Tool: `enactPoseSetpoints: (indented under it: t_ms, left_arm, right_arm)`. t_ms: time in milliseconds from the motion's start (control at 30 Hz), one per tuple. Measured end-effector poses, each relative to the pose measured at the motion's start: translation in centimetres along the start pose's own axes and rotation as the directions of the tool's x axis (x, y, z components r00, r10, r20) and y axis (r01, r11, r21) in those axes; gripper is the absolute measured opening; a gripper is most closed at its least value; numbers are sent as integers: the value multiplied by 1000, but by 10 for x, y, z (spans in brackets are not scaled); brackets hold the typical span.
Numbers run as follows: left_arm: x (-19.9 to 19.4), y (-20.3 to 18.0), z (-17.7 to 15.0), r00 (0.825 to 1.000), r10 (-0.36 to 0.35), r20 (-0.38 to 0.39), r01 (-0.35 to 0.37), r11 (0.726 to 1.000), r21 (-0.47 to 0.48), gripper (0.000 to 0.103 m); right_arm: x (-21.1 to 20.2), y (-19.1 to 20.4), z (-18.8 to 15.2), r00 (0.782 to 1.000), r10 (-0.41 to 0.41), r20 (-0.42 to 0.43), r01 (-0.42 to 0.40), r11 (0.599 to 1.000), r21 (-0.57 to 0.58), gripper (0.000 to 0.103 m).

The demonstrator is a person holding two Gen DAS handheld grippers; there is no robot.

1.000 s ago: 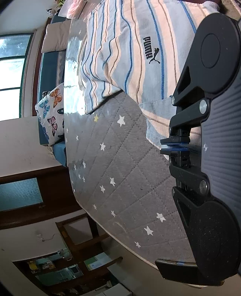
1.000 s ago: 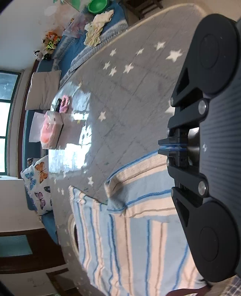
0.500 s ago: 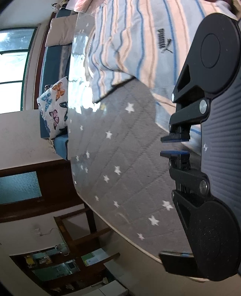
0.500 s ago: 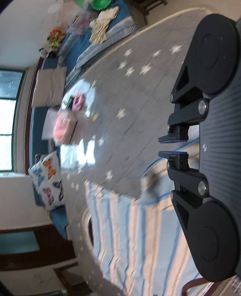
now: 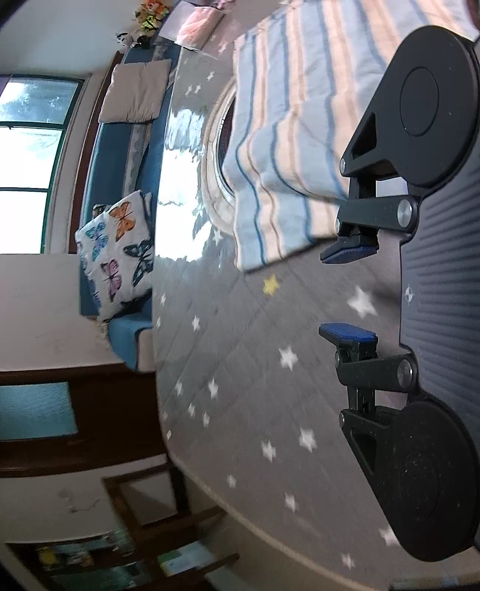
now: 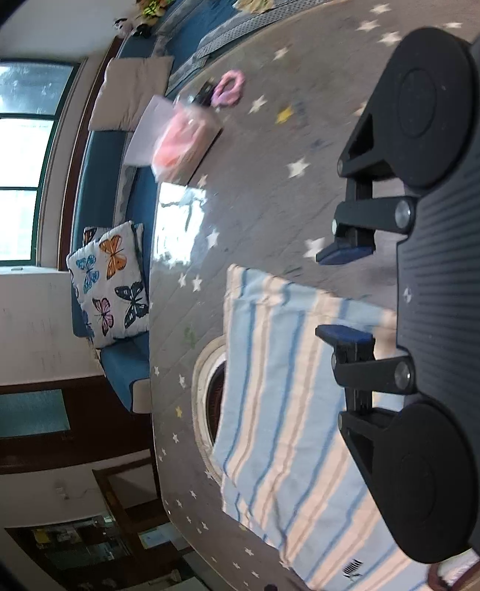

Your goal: Fold clothes

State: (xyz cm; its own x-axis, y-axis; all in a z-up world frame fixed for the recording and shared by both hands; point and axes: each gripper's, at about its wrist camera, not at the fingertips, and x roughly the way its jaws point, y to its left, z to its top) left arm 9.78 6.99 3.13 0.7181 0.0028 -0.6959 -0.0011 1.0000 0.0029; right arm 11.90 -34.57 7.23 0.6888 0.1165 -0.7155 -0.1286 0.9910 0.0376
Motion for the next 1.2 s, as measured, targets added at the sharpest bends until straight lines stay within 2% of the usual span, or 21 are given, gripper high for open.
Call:
enactPoseSetpoints:
  t_ms: [300, 367, 700, 767, 900, 933, 1200]
  left_arm:
    - [70, -18, 40, 998, -1, -56, 2, 1000, 17, 46]
    - [85, -21, 44, 997, 1, -71, 0, 1000, 15, 46]
    - [114, -23, 54, 996, -17, -88, 17, 1000, 8, 44]
    - [116, -24, 56, 996, -26, -83, 27, 1000, 16, 39]
    - [119, -28, 57, 996, -56, -71, 58, 998, 31, 9]
    - [119, -28, 58, 996, -53, -68, 56, 998, 34, 5]
    - [110, -32, 70, 1000, -17, 14, 15, 995, 100, 2]
  right_arm:
    - [60, -1, 41, 1000, 22, -21, -22, 1000, 5, 38]
    - [73, -2, 46, 999, 23, -25, -23, 1000, 11, 41]
    - [115, -10, 56, 999, 8, -43, -7, 1000, 28, 43]
    - [118, -11, 56, 999, 0, -43, 1, 1000, 23, 44]
    - [122, -15, 56, 999, -6, -45, 7, 1000, 30, 45]
    - [124, -16, 56, 999, -8, -46, 10, 999, 33, 45]
    - [133, -20, 58, 999, -16, -46, 18, 999, 46, 45]
